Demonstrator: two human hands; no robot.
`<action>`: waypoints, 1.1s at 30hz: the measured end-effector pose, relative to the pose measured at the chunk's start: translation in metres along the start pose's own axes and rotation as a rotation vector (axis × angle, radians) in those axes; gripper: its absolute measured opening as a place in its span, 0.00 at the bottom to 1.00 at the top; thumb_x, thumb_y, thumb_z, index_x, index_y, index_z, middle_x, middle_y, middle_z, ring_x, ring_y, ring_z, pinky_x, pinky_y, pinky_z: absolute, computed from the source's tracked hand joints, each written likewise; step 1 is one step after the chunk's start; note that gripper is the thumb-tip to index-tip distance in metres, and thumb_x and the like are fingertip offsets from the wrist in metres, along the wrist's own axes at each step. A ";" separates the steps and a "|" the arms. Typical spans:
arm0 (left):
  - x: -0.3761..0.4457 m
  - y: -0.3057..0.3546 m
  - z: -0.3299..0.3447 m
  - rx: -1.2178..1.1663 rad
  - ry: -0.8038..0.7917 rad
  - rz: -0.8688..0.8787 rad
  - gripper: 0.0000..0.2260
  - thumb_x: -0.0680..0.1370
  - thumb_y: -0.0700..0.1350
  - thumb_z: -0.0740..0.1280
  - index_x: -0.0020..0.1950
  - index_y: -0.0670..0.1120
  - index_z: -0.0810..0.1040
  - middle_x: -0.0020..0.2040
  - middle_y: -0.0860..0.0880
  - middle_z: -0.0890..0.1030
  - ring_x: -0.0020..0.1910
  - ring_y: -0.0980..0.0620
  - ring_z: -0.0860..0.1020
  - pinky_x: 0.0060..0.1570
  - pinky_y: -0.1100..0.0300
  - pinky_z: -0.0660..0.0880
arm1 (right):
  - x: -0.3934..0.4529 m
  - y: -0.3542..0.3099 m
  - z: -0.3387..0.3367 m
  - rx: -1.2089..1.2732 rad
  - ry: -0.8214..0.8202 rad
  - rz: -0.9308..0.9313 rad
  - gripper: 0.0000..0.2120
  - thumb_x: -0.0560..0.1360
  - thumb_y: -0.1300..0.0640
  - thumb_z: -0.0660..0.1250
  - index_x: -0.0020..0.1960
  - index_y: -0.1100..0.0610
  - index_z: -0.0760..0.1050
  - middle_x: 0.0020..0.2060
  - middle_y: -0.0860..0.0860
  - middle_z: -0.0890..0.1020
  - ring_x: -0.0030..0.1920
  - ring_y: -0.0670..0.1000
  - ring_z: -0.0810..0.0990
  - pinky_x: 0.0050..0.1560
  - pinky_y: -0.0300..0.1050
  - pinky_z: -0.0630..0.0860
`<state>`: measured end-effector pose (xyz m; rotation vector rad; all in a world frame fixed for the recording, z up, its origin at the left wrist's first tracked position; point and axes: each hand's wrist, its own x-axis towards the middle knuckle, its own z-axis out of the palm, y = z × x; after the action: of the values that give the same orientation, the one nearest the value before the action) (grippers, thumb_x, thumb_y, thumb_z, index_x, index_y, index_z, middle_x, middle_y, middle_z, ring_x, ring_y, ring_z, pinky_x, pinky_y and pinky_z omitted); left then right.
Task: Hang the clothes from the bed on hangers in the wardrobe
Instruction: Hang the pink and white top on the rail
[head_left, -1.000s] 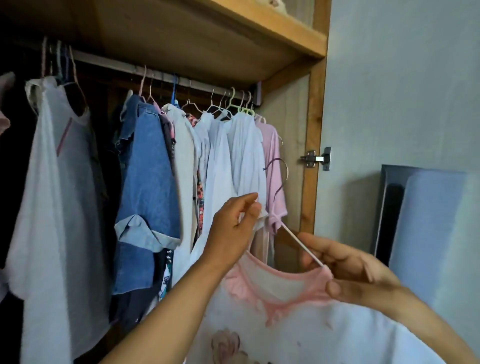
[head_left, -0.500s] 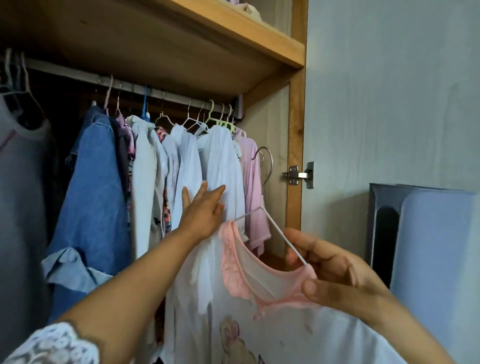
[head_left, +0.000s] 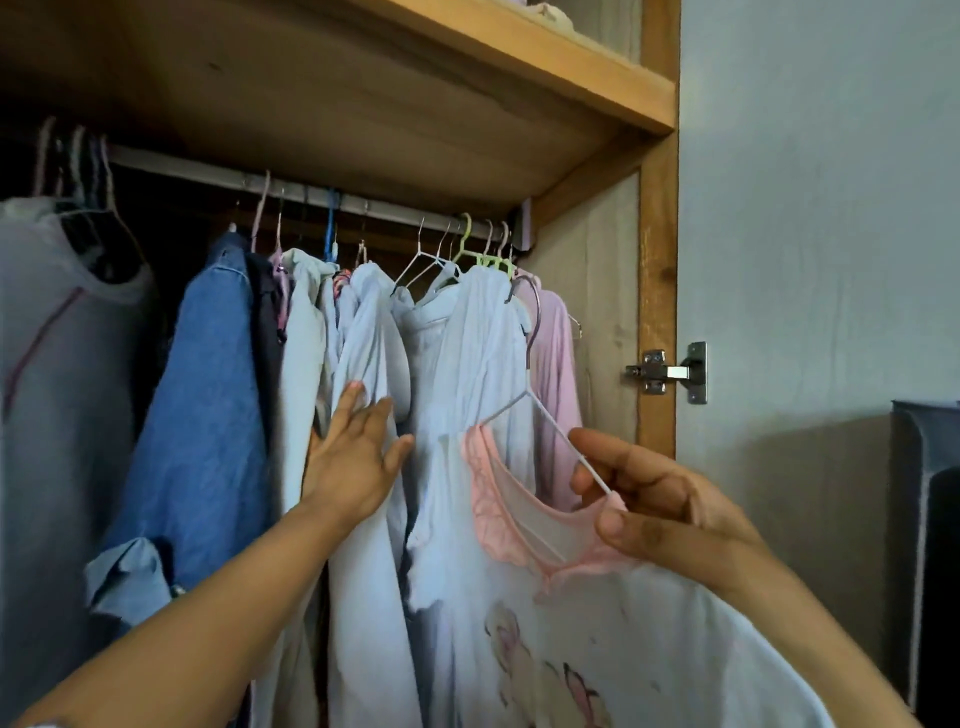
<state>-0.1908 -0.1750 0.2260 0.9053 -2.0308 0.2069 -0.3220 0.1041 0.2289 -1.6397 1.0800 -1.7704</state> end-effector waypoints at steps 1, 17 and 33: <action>0.000 -0.003 -0.002 -0.012 0.025 -0.002 0.26 0.81 0.58 0.53 0.76 0.49 0.57 0.76 0.51 0.58 0.75 0.57 0.40 0.70 0.45 0.52 | 0.011 0.000 0.005 -0.011 0.006 -0.018 0.47 0.44 0.46 0.84 0.60 0.57 0.75 0.44 0.53 0.82 0.43 0.47 0.81 0.38 0.36 0.77; 0.091 0.012 -0.076 -0.416 0.283 0.506 0.21 0.77 0.51 0.57 0.70 0.50 0.68 0.66 0.52 0.74 0.64 0.53 0.70 0.61 0.58 0.68 | 0.166 -0.023 0.036 -0.153 0.056 -0.194 0.32 0.59 0.69 0.71 0.63 0.61 0.70 0.41 0.51 0.79 0.40 0.40 0.80 0.42 0.30 0.76; 0.150 -0.041 -0.077 -0.374 0.398 0.421 0.17 0.77 0.59 0.52 0.54 0.53 0.75 0.36 0.58 0.77 0.39 0.58 0.75 0.41 0.52 0.74 | 0.304 -0.013 0.020 -0.194 -0.020 -0.252 0.20 0.71 0.76 0.63 0.58 0.59 0.70 0.39 0.51 0.75 0.33 0.40 0.78 0.38 0.31 0.74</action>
<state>-0.1651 -0.2474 0.3816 0.1785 -1.7784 0.2065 -0.3480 -0.1347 0.4160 -1.9824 1.1050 -1.8464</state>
